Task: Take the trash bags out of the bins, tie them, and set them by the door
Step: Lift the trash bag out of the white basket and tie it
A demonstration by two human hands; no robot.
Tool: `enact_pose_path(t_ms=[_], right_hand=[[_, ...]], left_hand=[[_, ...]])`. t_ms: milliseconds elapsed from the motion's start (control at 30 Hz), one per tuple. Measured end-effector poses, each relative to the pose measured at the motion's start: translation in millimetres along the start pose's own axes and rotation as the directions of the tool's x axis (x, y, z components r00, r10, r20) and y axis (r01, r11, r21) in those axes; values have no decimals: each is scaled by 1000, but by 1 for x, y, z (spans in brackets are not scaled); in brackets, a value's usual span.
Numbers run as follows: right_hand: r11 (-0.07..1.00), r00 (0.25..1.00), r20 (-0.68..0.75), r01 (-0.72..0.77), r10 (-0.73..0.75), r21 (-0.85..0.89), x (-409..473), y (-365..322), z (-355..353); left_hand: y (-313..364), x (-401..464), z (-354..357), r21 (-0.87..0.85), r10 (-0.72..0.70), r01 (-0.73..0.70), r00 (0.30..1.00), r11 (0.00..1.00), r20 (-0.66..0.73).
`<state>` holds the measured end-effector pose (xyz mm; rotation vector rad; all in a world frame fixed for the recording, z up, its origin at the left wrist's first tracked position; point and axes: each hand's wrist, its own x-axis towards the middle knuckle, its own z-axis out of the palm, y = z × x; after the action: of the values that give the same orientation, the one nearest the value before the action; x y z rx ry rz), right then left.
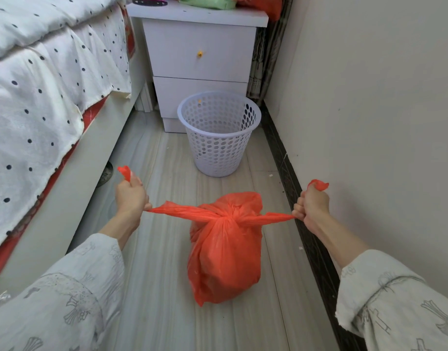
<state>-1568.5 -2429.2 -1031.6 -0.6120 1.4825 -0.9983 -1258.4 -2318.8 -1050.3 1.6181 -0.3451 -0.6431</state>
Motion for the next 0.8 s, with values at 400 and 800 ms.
enact_pose_path(t_ms=[400,800], right_hand=[[997,961,267,65,-71,30,-21,32,35],[908,986,119,156,-118,-388,-42,87,15]], left_hand=[[2,-29,31,-335,-125,252,925,908,358],[-49,-87,59,-391,-283,478,842,787,460]])
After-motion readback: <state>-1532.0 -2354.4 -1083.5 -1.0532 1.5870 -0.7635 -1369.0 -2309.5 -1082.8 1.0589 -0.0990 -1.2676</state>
